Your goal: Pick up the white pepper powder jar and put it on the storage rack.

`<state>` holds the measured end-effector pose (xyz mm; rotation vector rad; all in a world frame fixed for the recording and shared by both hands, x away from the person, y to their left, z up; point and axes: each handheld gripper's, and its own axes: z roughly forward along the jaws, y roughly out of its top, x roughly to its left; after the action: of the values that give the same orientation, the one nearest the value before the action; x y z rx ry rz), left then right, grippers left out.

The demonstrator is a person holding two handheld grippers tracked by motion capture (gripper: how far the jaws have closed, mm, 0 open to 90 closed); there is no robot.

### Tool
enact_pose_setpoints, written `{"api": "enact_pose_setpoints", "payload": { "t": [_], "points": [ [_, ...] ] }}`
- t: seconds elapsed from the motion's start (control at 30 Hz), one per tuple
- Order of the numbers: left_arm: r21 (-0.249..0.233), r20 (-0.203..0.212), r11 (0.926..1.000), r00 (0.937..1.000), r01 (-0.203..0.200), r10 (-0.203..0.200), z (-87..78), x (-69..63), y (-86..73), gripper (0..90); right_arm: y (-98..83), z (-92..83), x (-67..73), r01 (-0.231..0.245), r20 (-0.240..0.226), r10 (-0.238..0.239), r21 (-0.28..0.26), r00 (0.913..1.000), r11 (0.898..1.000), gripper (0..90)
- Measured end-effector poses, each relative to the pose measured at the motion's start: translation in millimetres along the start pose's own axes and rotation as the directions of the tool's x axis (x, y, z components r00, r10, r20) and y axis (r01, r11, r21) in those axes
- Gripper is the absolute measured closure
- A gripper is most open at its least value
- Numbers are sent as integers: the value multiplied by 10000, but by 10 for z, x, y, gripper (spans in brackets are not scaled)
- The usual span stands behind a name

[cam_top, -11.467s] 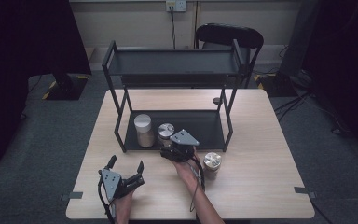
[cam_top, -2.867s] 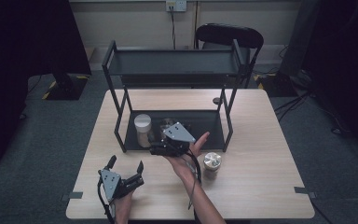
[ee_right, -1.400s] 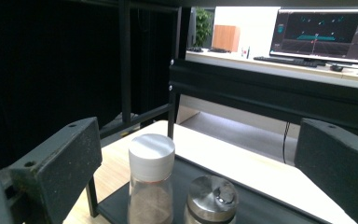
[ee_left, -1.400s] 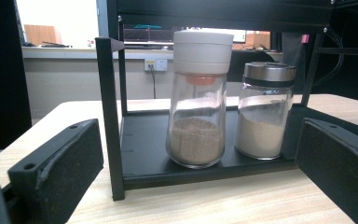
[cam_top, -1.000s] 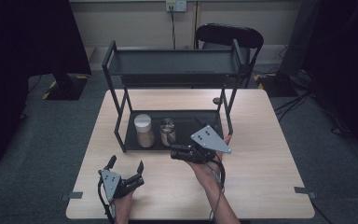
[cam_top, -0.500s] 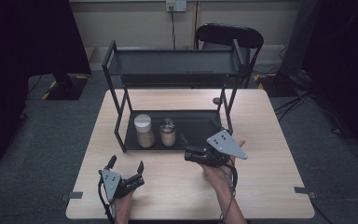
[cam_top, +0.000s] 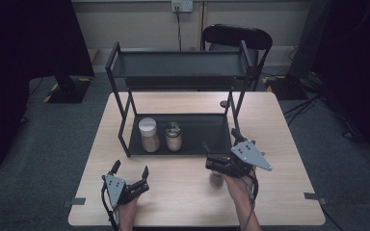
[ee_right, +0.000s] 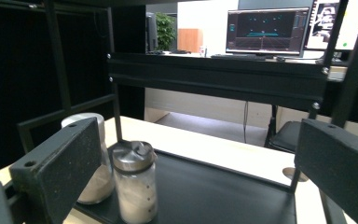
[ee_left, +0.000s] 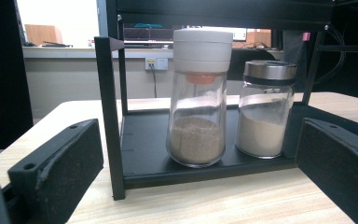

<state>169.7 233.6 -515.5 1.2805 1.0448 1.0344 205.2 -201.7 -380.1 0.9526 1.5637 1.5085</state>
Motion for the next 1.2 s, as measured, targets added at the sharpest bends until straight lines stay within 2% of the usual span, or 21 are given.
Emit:
{"api": "enact_pose_setpoints", "payload": {
  "t": [0.57, 1.2],
  "points": [
    [-4, -8, 10000, 10000, -9, 9, 0, -3, -1, 1, -219, -250, -106, -421, 227, 423, -60, 9988, 9991, 0],
    [-6, -6, 10000, 10000, -10, 10, 0, -3, -1, 2, -520, -434, -103, -583, 744, 599, -233, 9954, 9980, 0]
  ]
}}
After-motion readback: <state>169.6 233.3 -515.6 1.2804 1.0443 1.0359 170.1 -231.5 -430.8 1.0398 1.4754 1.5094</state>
